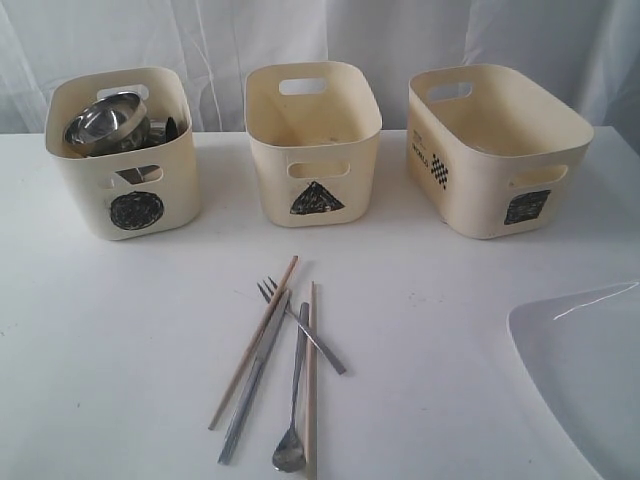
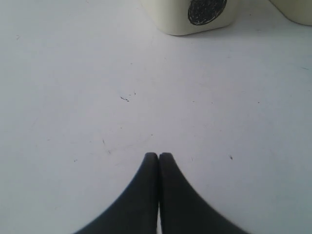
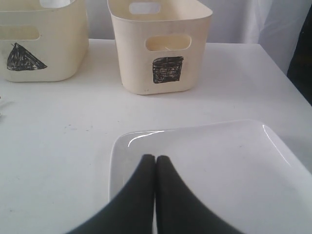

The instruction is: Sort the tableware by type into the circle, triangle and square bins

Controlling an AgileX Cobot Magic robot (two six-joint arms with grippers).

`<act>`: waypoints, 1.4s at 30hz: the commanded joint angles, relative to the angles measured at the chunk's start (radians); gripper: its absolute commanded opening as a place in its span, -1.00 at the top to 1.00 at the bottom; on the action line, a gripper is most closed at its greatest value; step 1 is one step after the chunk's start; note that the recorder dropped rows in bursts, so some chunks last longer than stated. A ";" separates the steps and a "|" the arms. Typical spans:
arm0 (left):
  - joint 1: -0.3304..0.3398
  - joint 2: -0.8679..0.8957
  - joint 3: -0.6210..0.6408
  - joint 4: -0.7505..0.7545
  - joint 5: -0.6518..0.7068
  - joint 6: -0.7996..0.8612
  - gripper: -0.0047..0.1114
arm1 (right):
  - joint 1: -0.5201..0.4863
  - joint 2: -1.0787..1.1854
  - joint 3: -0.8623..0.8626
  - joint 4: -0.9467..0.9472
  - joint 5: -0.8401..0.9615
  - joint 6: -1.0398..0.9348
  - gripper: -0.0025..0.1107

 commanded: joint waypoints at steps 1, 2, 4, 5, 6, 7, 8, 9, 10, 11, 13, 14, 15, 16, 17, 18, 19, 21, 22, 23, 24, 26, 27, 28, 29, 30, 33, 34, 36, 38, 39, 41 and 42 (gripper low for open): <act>0.003 0.001 0.004 -0.014 0.005 0.001 0.92 | 0.001 -0.005 -0.001 0.000 -0.003 -0.001 0.96; 0.003 0.001 0.004 -0.014 0.005 0.001 0.92 | 0.001 -0.005 -0.001 0.000 -0.003 -0.001 0.96; 0.003 0.001 0.004 -0.014 0.005 0.001 0.92 | 0.001 -0.005 -0.001 0.000 -0.003 -0.001 0.96; 0.003 0.001 0.004 -0.014 0.005 0.001 0.92 | 0.001 -0.005 -0.001 0.000 -0.003 -0.001 0.96; 0.003 0.001 0.004 -0.014 0.005 0.001 0.92 | 0.001 -0.005 -0.001 0.000 -0.003 -0.001 0.96; 0.003 0.001 0.004 -0.014 0.005 0.001 0.92 | 0.001 -0.005 -0.001 0.000 -0.003 -0.001 0.96; 0.003 0.001 0.004 -0.014 0.005 0.001 0.92 | 0.001 -0.005 -0.001 0.000 -0.003 -0.001 0.96; 0.003 0.001 0.004 -0.014 0.005 0.001 0.92 | 0.001 -0.005 -0.001 0.000 -0.003 -0.001 0.96; 0.003 0.001 0.004 -0.014 0.005 0.001 0.92 | 0.001 -0.005 -0.001 0.000 -0.003 -0.001 0.96; 0.003 0.001 0.004 -0.014 0.005 0.001 0.92 | 0.001 -0.005 -0.001 0.000 -0.003 -0.001 0.96; 0.003 0.001 0.004 -0.014 0.005 0.001 0.92 | 0.001 -0.005 -0.001 0.000 -0.003 -0.001 0.96; 0.003 0.001 0.004 -0.014 0.005 0.001 0.92 | 0.001 -0.005 -0.001 0.000 -0.003 -0.001 0.96; 0.003 0.001 0.004 -0.014 0.005 0.001 0.92 | 0.001 -0.005 -0.001 0.000 -0.003 -0.001 0.96; 0.003 0.001 0.004 -0.014 0.005 0.001 0.92 | 0.001 -0.005 -0.001 0.000 -0.003 -0.001 0.96; 0.003 0.001 0.004 -0.014 0.005 0.001 0.92 | 0.001 -0.005 -0.001 0.000 0.002 -0.001 0.96; 0.003 0.001 0.004 -0.014 0.005 0.001 0.92 | 0.001 -0.005 -0.001 0.000 0.005 0.002 0.96; 0.003 0.001 0.004 -0.014 0.005 0.001 0.92 | 0.001 -0.005 -0.001 0.000 0.007 0.004 0.96; 0.003 0.001 0.004 -0.014 0.005 0.001 0.92 | 0.001 -0.005 -0.001 0.033 -0.020 0.061 0.96; 0.003 0.001 0.004 -0.014 0.005 0.001 0.92 | 0.001 -0.005 -0.001 0.073 -0.070 0.126 0.96; 0.003 0.001 0.004 -0.014 0.005 0.001 0.92 | 0.001 -0.005 -0.001 0.130 -0.144 0.196 0.96; 0.003 0.001 0.004 -0.014 0.005 0.001 0.92 | 0.001 -0.005 -0.001 0.201 -0.234 0.256 0.96; 0.003 0.001 0.004 -0.014 0.005 0.001 0.92 | 0.001 -0.005 -0.001 0.274 -0.414 0.283 0.96; 0.003 0.001 0.004 -0.014 0.005 0.001 0.92 | 0.001 -0.005 -0.001 0.258 -0.491 0.281 0.96; 0.003 0.001 0.004 -0.014 0.005 0.001 0.92 | 0.001 -0.005 -0.005 0.244 -0.551 0.281 0.96; 0.003 0.001 0.004 -0.014 0.005 0.001 0.92 | 0.001 -0.005 -0.016 0.224 -0.623 0.281 0.96; 0.003 0.001 0.004 -0.014 0.005 0.001 0.92 | 0.001 -0.005 -0.027 0.181 -0.685 0.281 0.96; 0.003 0.001 0.004 -0.014 0.005 0.001 0.92 | 0.001 -0.005 -0.059 0.063 -0.828 0.281 0.96; 0.003 0.001 0.004 -0.014 0.005 0.001 0.92 | 0.001 -0.005 -0.067 0.049 -0.852 0.281 0.96; 0.003 0.001 0.004 -0.014 0.005 0.001 0.92 | 0.001 -0.005 -0.088 0.028 -0.857 0.281 0.96; 0.003 0.001 0.004 -0.014 0.005 0.001 0.92 | 0.001 -0.005 -0.099 0.028 -0.841 0.279 0.96; 0.003 0.001 0.004 -0.014 0.005 0.001 0.92 | 0.001 -0.005 -0.103 0.028 -0.819 0.273 0.96; 0.003 0.001 0.004 -0.014 0.005 0.001 0.92 | 0.001 -0.005 -0.106 0.028 -0.789 0.233 0.96; 0.003 0.001 0.004 -0.014 0.005 0.001 0.92 | 0.001 -0.005 -0.106 0.028 -0.787 0.228 0.96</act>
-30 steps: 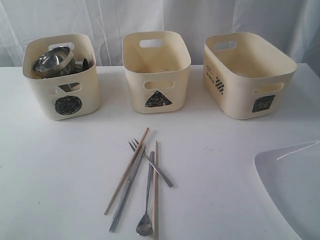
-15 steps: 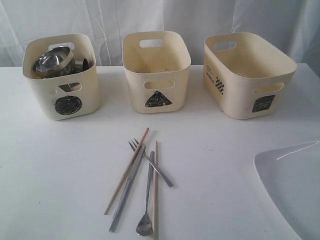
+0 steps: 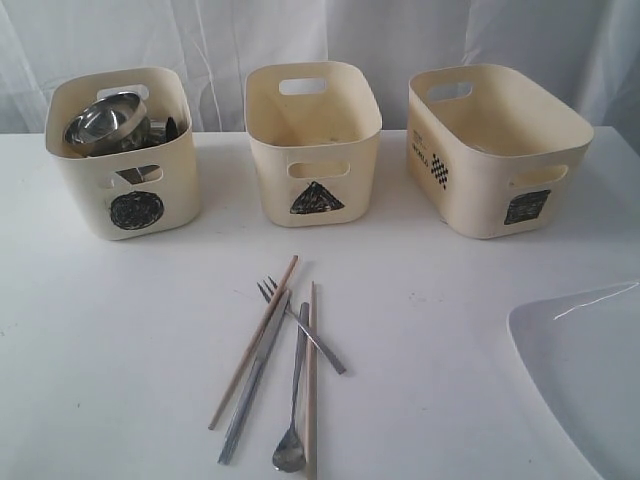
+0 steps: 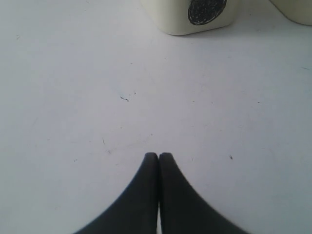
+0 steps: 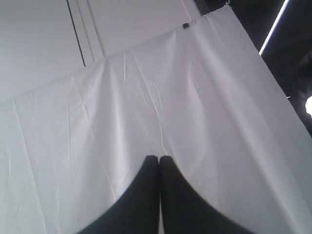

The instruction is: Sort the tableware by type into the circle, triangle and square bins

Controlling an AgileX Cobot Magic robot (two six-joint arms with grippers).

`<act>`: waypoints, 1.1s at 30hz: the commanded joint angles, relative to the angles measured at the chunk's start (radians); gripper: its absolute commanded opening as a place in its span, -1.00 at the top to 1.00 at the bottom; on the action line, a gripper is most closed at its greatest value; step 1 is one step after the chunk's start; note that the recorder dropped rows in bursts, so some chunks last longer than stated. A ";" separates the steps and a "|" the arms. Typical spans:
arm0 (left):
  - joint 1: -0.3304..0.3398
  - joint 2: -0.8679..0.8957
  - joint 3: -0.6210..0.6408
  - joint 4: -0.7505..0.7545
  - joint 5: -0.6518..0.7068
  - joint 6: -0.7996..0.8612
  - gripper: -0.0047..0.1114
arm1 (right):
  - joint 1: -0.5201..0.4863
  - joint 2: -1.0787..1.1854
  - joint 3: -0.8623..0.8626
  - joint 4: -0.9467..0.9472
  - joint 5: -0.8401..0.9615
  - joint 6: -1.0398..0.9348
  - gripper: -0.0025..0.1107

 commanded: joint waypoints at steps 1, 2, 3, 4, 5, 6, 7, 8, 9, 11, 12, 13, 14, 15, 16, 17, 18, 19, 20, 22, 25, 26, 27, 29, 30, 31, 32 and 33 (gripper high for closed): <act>0.003 0.001 0.004 -0.014 0.005 0.000 0.92 | 0.001 -0.004 -0.009 -0.015 0.027 -0.046 0.96; 0.003 0.001 0.004 -0.014 0.005 0.000 0.92 | 0.001 -0.004 -0.009 0.003 0.012 -0.049 0.96; 0.003 0.001 0.004 -0.014 0.005 0.000 0.92 | 0.001 -0.004 -0.011 0.030 -0.009 -0.046 0.96; 0.003 0.001 0.004 -0.014 0.005 0.000 0.92 | 0.001 -0.004 -0.010 0.054 -0.043 -0.030 0.96; 0.003 0.001 0.004 -0.014 0.005 0.000 0.92 | 0.001 -0.004 -0.018 0.071 -0.094 0.006 0.96; 0.003 0.001 0.004 -0.014 0.005 0.000 0.92 | 0.001 0.018 -0.035 0.082 -0.155 0.035 0.96; 0.003 0.001 0.004 -0.014 0.005 0.000 0.92 | 0.001 0.044 -0.059 0.085 -0.203 0.049 0.96; 0.003 0.001 0.004 -0.014 0.005 0.000 0.92 | 0.001 0.085 -0.103 0.075 -0.249 0.063 0.96; 0.003 0.001 0.004 -0.014 0.005 0.000 0.92 | 0.001 0.138 -0.164 0.042 -0.279 0.080 0.96; 0.003 0.001 0.004 -0.014 0.005 0.000 0.92 | 0.001 0.266 -0.326 -0.054 -0.308 0.093 0.96; 0.003 0.001 0.004 -0.014 0.005 0.000 0.92 | 0.001 0.341 -0.421 -0.122 -0.313 0.091 0.96; 0.003 0.001 0.004 -0.014 0.005 0.000 0.92 | 0.001 0.418 -0.515 -0.204 -0.316 0.091 0.96; 0.003 0.001 0.004 -0.014 0.005 0.000 0.92 | 0.001 0.481 -0.587 -0.283 -0.308 0.091 0.96; 0.003 0.001 0.004 -0.014 0.005 0.000 0.92 | 0.001 0.561 -0.669 -0.390 -0.289 0.091 0.96; 0.003 0.001 0.004 -0.014 0.005 0.000 0.92 | 0.001 0.641 -0.739 -0.494 -0.255 0.091 0.96; 0.003 0.001 0.004 -0.014 0.005 0.000 0.92 | 0.001 0.701 -0.784 -0.569 -0.219 0.104 0.96; 0.003 0.001 0.004 -0.014 0.005 0.000 0.92 | 0.004 0.766 -0.824 -0.655 -0.152 0.137 0.96; 0.003 0.001 0.004 -0.014 0.005 0.000 0.92 | 0.016 0.815 -0.848 -0.705 -0.058 0.164 0.96; 0.003 0.001 0.004 -0.014 0.005 0.000 0.92 | 0.026 0.847 -0.860 -0.705 0.034 0.170 0.96; 0.003 0.001 0.004 -0.014 0.005 0.000 0.92 | 0.031 0.955 -0.859 -0.675 0.492 0.205 0.96; 0.003 0.001 0.004 -0.014 0.005 0.000 0.92 | 0.033 1.065 -0.857 -0.498 1.153 0.336 0.96; 0.003 0.001 0.004 -0.014 0.005 0.000 0.92 | 0.031 1.111 -0.846 -0.498 1.335 0.333 0.96; 0.003 0.001 0.004 -0.014 0.005 0.000 0.92 | 0.031 1.142 -0.834 -0.493 1.428 0.333 0.96; 0.003 0.001 0.004 -0.014 0.005 0.000 0.92 | 0.031 1.207 -0.821 -0.387 1.568 0.223 0.96; 0.003 0.001 0.004 -0.014 0.005 0.000 0.92 | 0.031 1.217 -0.821 -0.262 1.584 0.130 0.96; 0.003 0.001 0.004 -0.014 0.005 0.000 0.92 | 0.031 1.221 -0.821 -0.064 1.586 0.033 0.96; 0.003 0.001 0.004 -0.014 0.005 0.000 0.92 | 0.031 1.221 -0.821 0.119 1.586 -0.073 0.96; 0.003 0.001 0.004 -0.014 0.005 0.000 0.92 | 0.039 1.221 -0.821 0.363 1.582 -0.211 0.96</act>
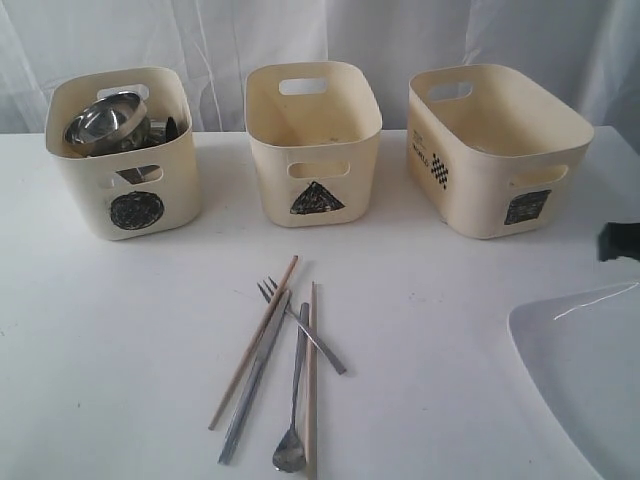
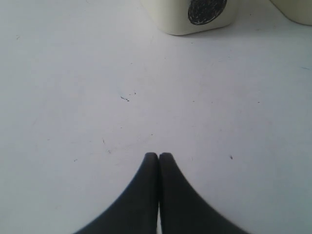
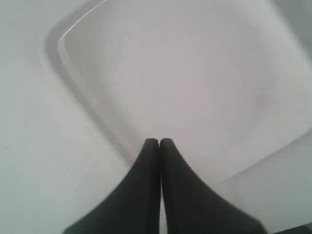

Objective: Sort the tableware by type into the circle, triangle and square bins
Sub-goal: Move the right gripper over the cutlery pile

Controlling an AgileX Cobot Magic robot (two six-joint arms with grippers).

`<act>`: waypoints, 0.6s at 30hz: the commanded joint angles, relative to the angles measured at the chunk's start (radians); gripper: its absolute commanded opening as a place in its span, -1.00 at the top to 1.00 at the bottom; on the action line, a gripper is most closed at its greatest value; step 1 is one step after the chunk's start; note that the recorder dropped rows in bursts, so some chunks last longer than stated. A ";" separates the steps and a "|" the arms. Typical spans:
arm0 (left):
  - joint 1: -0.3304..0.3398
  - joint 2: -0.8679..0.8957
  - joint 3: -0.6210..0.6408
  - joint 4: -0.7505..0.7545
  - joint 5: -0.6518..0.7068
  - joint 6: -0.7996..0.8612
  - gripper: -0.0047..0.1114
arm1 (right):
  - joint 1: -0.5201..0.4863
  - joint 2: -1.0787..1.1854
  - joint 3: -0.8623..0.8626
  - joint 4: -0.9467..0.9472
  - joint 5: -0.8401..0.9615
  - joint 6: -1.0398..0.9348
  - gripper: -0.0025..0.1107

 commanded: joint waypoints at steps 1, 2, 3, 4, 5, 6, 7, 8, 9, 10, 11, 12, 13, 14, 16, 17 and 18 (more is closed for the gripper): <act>0.003 0.001 0.004 -0.014 0.003 0.000 0.92 | 0.026 0.002 0.002 0.720 0.005 -0.400 0.96; 0.003 0.001 0.004 -0.014 0.003 0.000 0.92 | 0.052 0.002 0.002 0.853 -0.017 -0.465 0.96; 0.003 0.001 0.004 -0.014 0.003 0.000 0.92 | 0.088 0.005 0.002 0.971 -0.039 -0.546 0.96; 0.003 0.001 0.004 -0.014 0.003 0.000 0.92 | 0.145 0.013 0.002 1.136 -0.079 -0.638 0.96; 0.003 0.001 0.004 -0.014 0.003 0.000 0.92 | 0.179 0.026 0.002 1.233 -0.104 -0.721 0.96; 0.003 0.001 0.004 -0.014 0.003 0.000 0.92 | 0.225 0.042 -0.001 1.343 -0.118 -0.823 0.96; 0.003 0.001 0.004 -0.014 0.003 0.000 0.92 | 0.271 0.062 -0.011 1.428 -0.117 -0.933 0.96; 0.003 0.001 0.004 -0.014 0.003 0.000 0.92 | 0.307 0.081 -0.021 1.467 -0.121 -1.015 0.96; 0.003 0.001 0.004 -0.014 0.003 0.000 0.92 | 0.344 0.106 -0.034 1.475 -0.126 -1.099 0.96; 0.003 0.001 0.004 -0.014 0.003 0.000 0.92 | 0.371 0.132 -0.038 1.462 -0.139 -1.172 0.96; 0.003 0.001 0.004 -0.014 0.003 0.000 0.92 | 0.390 0.150 -0.038 1.449 -0.154 -1.232 0.96; 0.003 0.001 0.004 -0.014 0.003 0.000 0.92 | 0.401 0.173 -0.034 1.425 -0.167 -1.315 0.96; 0.003 0.001 0.004 -0.014 0.003 0.000 0.92 | 0.401 0.196 -0.027 1.387 -0.167 -1.374 0.96; 0.003 0.001 0.004 -0.014 0.003 0.000 0.92 | 0.403 0.217 -0.018 1.363 -0.160 -1.389 0.96; 0.003 0.001 0.004 -0.014 0.003 0.000 0.92 | 0.403 0.251 0.000 1.345 -0.148 -1.381 0.96; 0.003 0.001 0.004 -0.014 0.003 0.000 0.92 | 0.403 0.264 0.003 1.347 -0.150 -1.381 0.96; 0.003 0.001 0.004 -0.014 0.003 0.000 0.92 | 0.403 0.280 0.003 1.347 -0.150 -1.372 0.96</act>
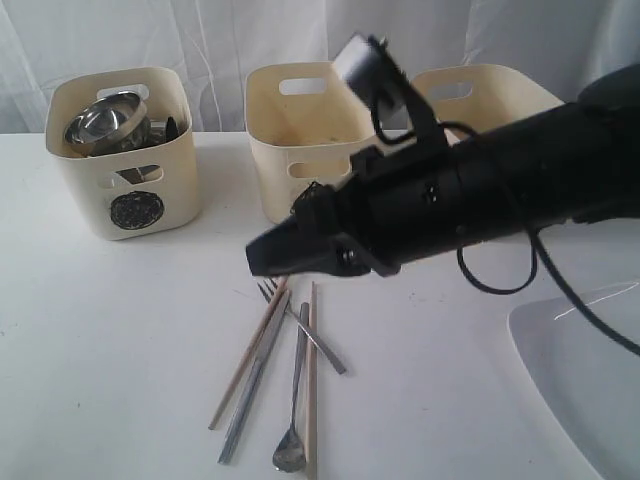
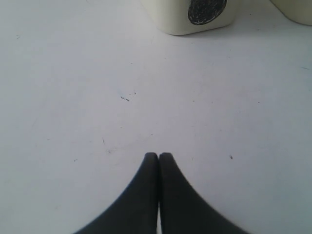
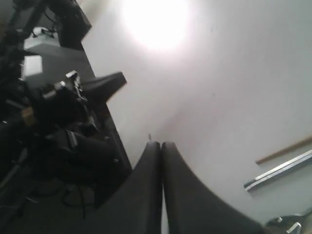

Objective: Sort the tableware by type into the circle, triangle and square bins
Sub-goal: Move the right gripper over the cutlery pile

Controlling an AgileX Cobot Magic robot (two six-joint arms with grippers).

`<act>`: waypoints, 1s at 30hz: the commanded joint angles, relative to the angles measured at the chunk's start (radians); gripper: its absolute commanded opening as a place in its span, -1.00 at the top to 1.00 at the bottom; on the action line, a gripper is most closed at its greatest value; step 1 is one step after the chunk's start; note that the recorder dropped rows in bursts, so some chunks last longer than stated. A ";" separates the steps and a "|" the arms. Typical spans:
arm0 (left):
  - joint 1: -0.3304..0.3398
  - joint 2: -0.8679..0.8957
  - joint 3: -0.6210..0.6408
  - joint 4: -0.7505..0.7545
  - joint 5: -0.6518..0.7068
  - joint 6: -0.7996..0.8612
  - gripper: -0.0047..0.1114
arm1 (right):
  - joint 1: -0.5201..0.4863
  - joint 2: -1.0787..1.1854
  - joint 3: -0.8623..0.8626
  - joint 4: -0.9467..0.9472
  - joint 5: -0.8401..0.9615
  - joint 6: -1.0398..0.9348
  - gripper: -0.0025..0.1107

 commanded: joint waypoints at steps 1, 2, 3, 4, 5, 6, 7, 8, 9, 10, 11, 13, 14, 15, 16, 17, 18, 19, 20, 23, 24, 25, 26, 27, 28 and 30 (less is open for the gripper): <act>0.003 0.001 0.004 -0.014 0.003 0.000 0.92 | 0.004 0.067 0.017 -0.023 -0.002 -0.027 0.96; 0.003 0.001 0.004 -0.014 0.003 0.000 0.92 | 0.004 0.079 0.017 -0.018 -0.002 -0.004 0.96; 0.003 0.001 0.004 -0.014 0.003 0.000 0.92 | 0.004 0.088 0.017 -0.004 -0.004 0.015 0.96; 0.003 0.001 0.004 -0.014 0.003 0.000 0.92 | 0.004 0.100 0.017 0.027 -0.014 0.019 0.96; 0.003 0.001 0.004 -0.014 0.003 0.000 0.92 | 0.004 0.114 0.017 0.078 -0.045 -0.005 0.96; 0.003 0.001 0.004 -0.014 0.003 0.000 0.92 | 0.004 0.129 0.017 0.133 -0.086 -0.041 0.96; 0.003 0.001 0.004 -0.014 0.003 0.000 0.92 | 0.004 0.145 0.015 0.220 -0.157 -0.107 0.96; 0.003 0.001 0.004 -0.014 0.003 0.000 0.92 | 0.004 0.162 0.011 0.307 -0.238 -0.188 0.96; 0.003 0.001 0.004 -0.014 0.003 0.000 0.92 | 0.004 0.173 0.006 0.357 -0.311 -0.222 0.96; 0.003 0.001 0.004 -0.014 0.003 0.000 0.92 | 0.004 0.186 -0.002 0.376 -0.372 -0.234 0.96; 0.003 0.001 0.004 -0.014 0.003 0.000 0.92 | 0.004 0.198 -0.012 0.353 -0.402 -0.228 0.96; 0.003 0.001 0.004 -0.014 0.003 0.000 0.92 | 0.016 0.207 -0.018 0.256 -0.385 -0.156 0.96; 0.003 0.001 0.004 -0.014 0.003 0.000 0.92 | 0.033 0.207 -0.028 0.147 -0.385 -0.087 0.96; 0.003 0.001 0.004 -0.014 0.003 0.000 0.92 | 0.064 0.207 -0.042 0.010 -0.402 -0.015 0.96; 0.003 0.001 0.004 -0.014 0.003 0.000 0.92 | 0.105 0.207 -0.062 -0.152 -0.442 0.106 0.96; 0.003 0.001 0.004 -0.014 0.003 0.000 0.92 | 0.152 0.212 -0.087 -0.347 -0.491 0.258 0.96; 0.003 0.001 0.004 -0.014 0.003 0.000 0.92 | 0.191 0.224 -0.112 -0.516 -0.532 0.432 0.96; 0.003 0.001 0.004 -0.014 0.003 0.000 0.92 | 0.241 0.244 -0.155 -0.779 -0.537 0.623 0.96; 0.003 0.001 0.004 -0.014 0.003 0.000 0.92 | 0.267 0.262 -0.189 -0.948 -0.508 0.825 0.96; 0.003 0.001 0.004 -0.014 0.003 0.000 0.92 | 0.322 0.335 -0.305 -1.374 -0.300 1.224 0.96; 0.003 0.001 0.004 -0.014 0.003 0.000 0.92 | 0.329 0.358 -0.334 -1.439 -0.233 1.247 0.96; 0.003 0.001 0.004 -0.014 0.003 0.000 0.92 | 0.329 0.391 -0.376 -1.449 -0.148 1.248 0.96; 0.003 0.001 0.004 -0.014 0.003 0.000 0.92 | 0.329 0.413 -0.401 -1.439 -0.109 1.248 0.96; 0.003 0.001 0.004 -0.014 0.003 0.000 0.92 | 0.329 0.434 -0.432 -1.420 -0.082 1.243 0.96; 0.003 0.001 0.004 -0.014 0.003 0.000 0.92 | 0.329 0.451 -0.461 -1.401 -0.070 1.230 0.96; 0.003 0.001 0.004 -0.014 0.003 0.000 0.92 | 0.329 0.474 -0.515 -1.376 -0.074 1.224 0.96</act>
